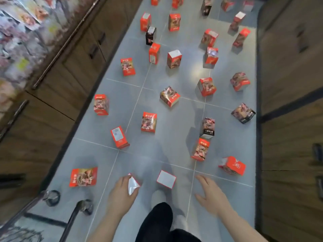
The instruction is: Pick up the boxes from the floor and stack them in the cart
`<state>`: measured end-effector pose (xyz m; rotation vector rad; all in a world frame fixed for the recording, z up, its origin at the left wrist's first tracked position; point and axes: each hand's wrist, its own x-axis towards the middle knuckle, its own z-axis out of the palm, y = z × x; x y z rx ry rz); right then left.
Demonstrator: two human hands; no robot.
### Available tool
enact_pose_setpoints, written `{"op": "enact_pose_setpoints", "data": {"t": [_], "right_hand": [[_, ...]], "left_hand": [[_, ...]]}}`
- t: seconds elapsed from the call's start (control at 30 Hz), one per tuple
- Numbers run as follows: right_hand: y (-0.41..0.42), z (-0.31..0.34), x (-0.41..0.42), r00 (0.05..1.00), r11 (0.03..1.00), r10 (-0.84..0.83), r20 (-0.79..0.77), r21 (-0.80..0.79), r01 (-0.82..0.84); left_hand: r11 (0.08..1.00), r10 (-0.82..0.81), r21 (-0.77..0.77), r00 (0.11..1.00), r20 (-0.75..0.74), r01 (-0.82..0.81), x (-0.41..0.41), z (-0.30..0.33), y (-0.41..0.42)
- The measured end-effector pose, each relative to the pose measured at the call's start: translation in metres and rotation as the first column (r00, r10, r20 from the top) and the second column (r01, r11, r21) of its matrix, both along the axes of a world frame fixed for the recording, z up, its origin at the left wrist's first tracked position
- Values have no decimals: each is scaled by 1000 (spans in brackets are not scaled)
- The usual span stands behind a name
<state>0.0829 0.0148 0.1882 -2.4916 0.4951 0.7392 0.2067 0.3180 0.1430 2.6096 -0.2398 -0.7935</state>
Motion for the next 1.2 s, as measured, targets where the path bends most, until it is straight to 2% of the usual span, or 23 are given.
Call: {"op": "enact_pose_setpoints", "data": {"t": [0.1,0.2,0.3,0.43,0.53,0.63,0.77,0.87,1.0,1.2], "right_hand": [[6,-56,23,999,998,47,-20,34,-46],[20,-134,39,994,993,106,-12,43,-106],[43,-227,44,986,986,167,5,17,-167],[72,-352,40,946,942,321,-40,-92,-323],[83,-408,40,933,916,346,-99,-181,-359],[84,-427,47,950,925,303,-75,-217,-312],[77,-407,66,934,919,338,-121,-171,-355],[70,-361,85,932,923,344,-111,-141,-357],[62,-255,116,923,910,385,-18,-159,-382],[55,-70,162,876,881,470,109,-114,-458]], "left_hand": [[997,70,47,997,-32,-69,11,-63,-1],[975,209,87,976,-58,-204,14,-140,0],[922,358,176,933,-43,-345,6,-230,3],[801,533,338,846,-26,-494,-14,-324,2],[733,652,272,758,-21,-623,-20,-368,-6],[671,725,170,687,52,-721,-22,-385,-14],[660,748,107,664,-4,-743,-22,-367,-7],[699,714,106,697,-55,-707,-17,-320,-1],[765,644,78,764,-49,-640,-9,-212,-4],[787,616,23,787,0,-616,4,-26,-8]]}}
